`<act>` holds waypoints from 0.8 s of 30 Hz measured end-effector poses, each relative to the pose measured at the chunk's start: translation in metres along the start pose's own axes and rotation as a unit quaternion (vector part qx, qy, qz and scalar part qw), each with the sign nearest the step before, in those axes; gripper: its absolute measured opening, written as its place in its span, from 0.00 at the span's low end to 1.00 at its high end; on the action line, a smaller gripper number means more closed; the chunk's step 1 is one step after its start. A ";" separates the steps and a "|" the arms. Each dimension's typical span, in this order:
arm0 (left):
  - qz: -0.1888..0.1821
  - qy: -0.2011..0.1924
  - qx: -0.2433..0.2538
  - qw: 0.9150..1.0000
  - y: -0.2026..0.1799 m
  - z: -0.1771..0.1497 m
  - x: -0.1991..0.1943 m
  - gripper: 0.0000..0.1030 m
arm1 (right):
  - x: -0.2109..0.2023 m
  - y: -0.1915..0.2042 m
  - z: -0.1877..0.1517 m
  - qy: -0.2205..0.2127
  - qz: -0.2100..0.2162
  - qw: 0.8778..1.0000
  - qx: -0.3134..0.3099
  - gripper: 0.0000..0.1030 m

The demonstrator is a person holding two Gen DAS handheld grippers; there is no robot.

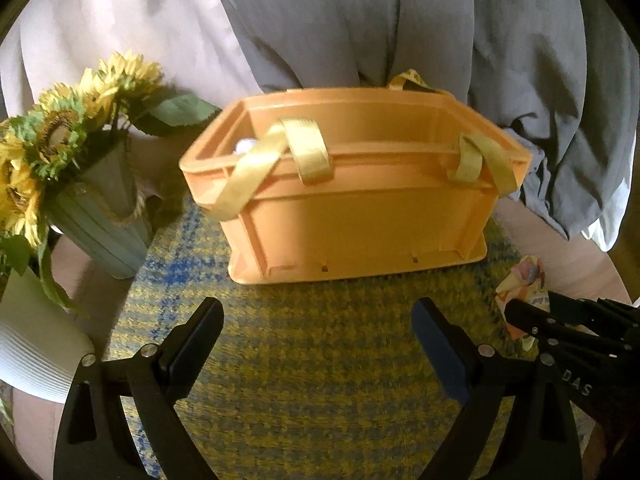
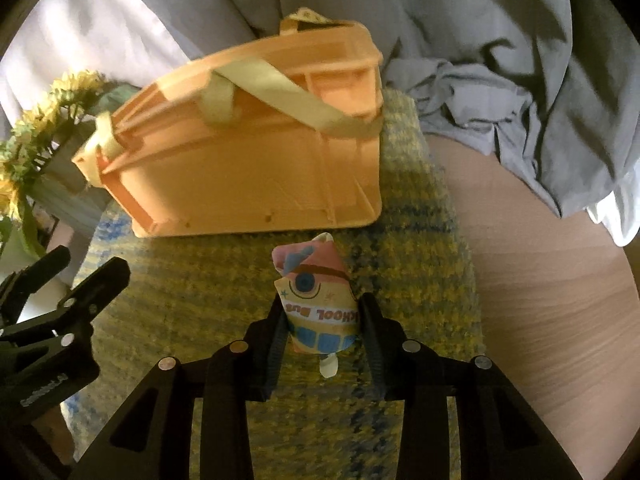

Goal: Organize soft objects
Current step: 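Carry the School Bus toy with right gripper over the crate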

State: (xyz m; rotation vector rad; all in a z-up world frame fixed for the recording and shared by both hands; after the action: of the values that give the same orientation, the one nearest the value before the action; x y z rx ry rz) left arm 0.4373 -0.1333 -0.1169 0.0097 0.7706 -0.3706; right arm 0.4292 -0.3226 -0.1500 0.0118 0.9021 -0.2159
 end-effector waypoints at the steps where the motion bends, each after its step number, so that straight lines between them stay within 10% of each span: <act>1: 0.000 -0.005 0.001 1.000 0.000 0.001 -0.004 0.93 | -0.005 0.001 0.001 -0.006 0.000 1.000 0.000 0.36; 24: -0.008 -0.107 0.016 0.994 0.001 0.033 -0.089 0.94 | -0.101 0.017 0.025 -0.128 0.013 0.992 0.001 0.36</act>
State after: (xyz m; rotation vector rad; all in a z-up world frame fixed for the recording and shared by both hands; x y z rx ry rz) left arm 0.4022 -0.1080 -0.0328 -0.0057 0.5522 -0.3926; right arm 0.3915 -0.2902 -0.0571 -0.0030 0.6454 -0.1882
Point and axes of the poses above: each gripper's, at about its wrist camera, not at the fingertips, and x roughly the way its jaws point, y to its left, z to its top, the point moved 1 cm from there along x, roughly the way its jaws point, and after that the axes turned 15 degrees about -z, right-handed, at the moved point
